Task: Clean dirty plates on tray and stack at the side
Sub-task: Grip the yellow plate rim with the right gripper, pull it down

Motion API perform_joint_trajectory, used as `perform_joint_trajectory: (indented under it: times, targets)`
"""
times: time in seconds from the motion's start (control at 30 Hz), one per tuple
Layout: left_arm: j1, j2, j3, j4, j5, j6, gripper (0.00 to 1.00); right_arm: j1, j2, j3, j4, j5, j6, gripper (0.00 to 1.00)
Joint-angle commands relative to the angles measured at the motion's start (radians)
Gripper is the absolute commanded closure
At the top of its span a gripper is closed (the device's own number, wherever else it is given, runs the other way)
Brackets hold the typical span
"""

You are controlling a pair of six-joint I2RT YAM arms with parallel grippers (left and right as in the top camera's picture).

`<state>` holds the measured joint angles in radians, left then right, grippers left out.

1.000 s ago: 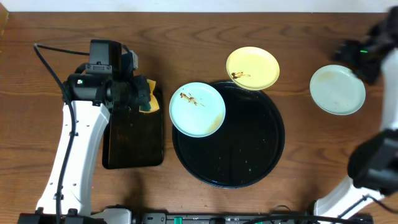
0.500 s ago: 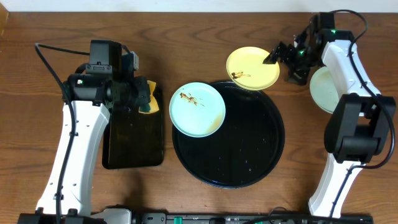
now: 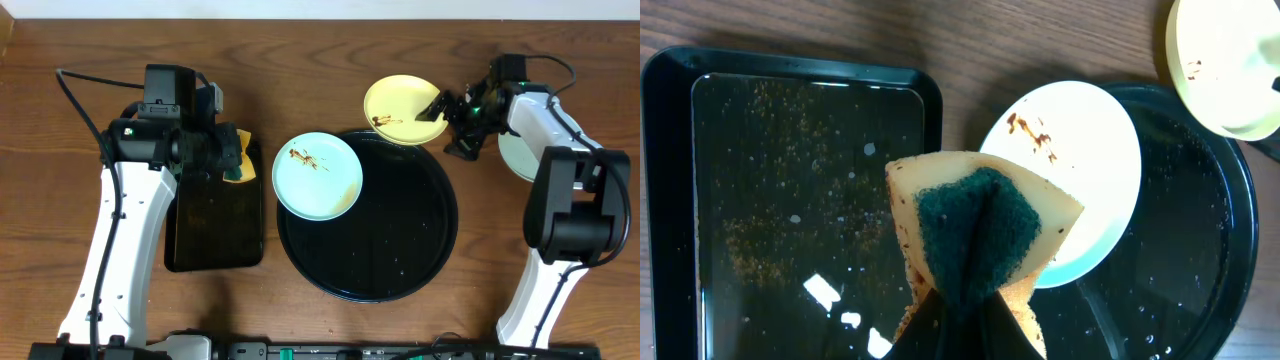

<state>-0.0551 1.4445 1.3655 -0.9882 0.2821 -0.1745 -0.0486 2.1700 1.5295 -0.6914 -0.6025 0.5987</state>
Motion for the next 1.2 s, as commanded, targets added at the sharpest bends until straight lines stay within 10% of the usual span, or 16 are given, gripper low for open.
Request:
perform_joint_trajectory:
  times: [0.0, 0.6, 0.7, 0.9, 1.17]
  targets:
    - [0.004, -0.007, -0.007, -0.001, -0.006, 0.022, 0.93, 0.0, 0.009, -0.049, 0.038, 0.018, 0.038, 0.01]
    - [0.004, -0.007, -0.007, -0.001, -0.006, 0.021, 0.92, 0.052, 0.009, -0.053, 0.118, 0.06, 0.123, 0.17]
    - [0.004, -0.007, -0.007, -0.001, -0.006, 0.021, 0.93, 0.052, 0.009, -0.053, 0.12, 0.06, 0.126, 0.28]
    - [0.004, -0.007, -0.007, -0.002, -0.006, 0.021, 0.93, 0.053, 0.009, -0.053, 0.118, 0.06, 0.13, 0.94]
    - [0.004, -0.007, -0.007, -0.002, -0.005, 0.021, 0.92, 0.053, 0.009, -0.053, 0.107, 0.061, 0.13, 0.99]
